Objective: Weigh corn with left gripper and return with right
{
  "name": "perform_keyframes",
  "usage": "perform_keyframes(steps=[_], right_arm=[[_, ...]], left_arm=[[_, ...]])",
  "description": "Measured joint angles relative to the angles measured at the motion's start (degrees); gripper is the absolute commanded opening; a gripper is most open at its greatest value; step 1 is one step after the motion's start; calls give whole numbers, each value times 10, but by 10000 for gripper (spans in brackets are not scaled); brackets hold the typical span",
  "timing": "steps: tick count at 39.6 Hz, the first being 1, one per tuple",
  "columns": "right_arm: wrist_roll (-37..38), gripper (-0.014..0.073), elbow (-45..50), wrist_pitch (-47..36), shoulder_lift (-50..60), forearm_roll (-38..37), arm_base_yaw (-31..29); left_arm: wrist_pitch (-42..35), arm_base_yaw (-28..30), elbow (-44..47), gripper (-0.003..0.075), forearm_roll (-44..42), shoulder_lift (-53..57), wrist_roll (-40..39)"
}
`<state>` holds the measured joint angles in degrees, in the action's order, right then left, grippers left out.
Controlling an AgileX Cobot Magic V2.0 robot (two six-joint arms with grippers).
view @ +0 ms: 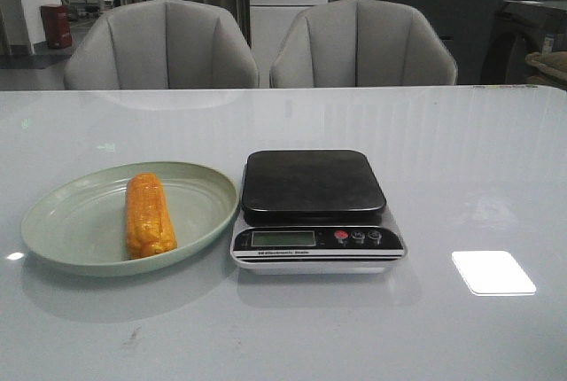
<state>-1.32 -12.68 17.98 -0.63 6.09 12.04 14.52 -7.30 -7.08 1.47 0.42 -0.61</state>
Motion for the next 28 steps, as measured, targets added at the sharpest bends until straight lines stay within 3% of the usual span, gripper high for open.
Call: perform_keyframes(steps=[12,28], right_arm=[[0,175,0,0,0,0,0],[0,175,0,0,0,0,0]], left_arm=[[-85,93,74,113,0,0,0],[-145,95,74,113,0,0,0]])
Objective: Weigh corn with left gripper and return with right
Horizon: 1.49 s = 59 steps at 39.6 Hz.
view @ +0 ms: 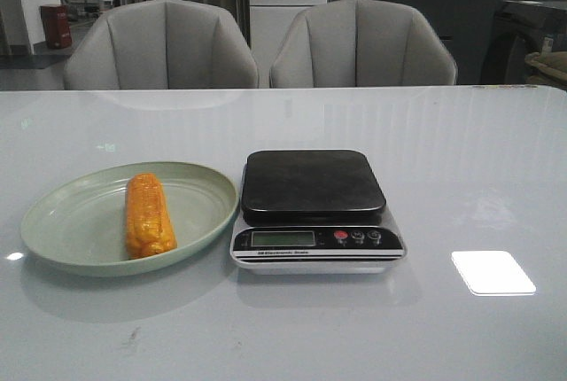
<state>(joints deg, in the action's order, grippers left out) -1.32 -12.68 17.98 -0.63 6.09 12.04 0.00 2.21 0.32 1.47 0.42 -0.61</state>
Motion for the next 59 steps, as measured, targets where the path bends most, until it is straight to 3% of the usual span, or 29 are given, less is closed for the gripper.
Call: perform_keyframes(steps=[48,59], right_arm=[[0,175,0,0,0,0,0],[0,175,70,-10,11,-13,-25]], left_arm=[[0,0,0,113,0,0,0],[0,0,0,113,0,0,0]])
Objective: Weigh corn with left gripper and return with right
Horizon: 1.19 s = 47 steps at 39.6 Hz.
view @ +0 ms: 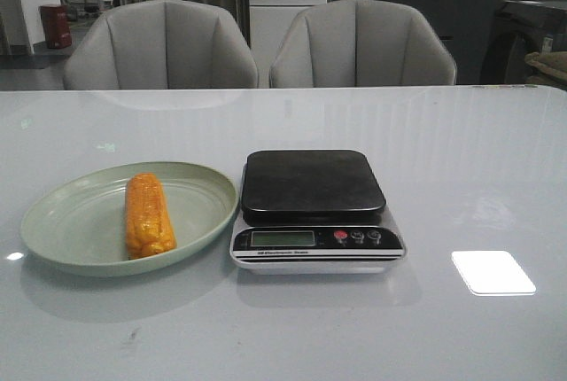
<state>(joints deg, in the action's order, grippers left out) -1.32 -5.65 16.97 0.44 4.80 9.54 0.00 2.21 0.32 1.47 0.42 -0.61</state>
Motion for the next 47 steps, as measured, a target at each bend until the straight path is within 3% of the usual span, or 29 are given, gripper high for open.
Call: perform_keyframes(steps=[13,24,47], right_arm=[[2,175,72,-49,1,-17,-59],[13,175,73,-109,1,-20,-60],[13,175,73,-126,1,-20,-60]], left_arm=[[0,0,0,113,0,0,0],[0,0,0,113,0,0,0],[0,0,0,113,0,0,0]])
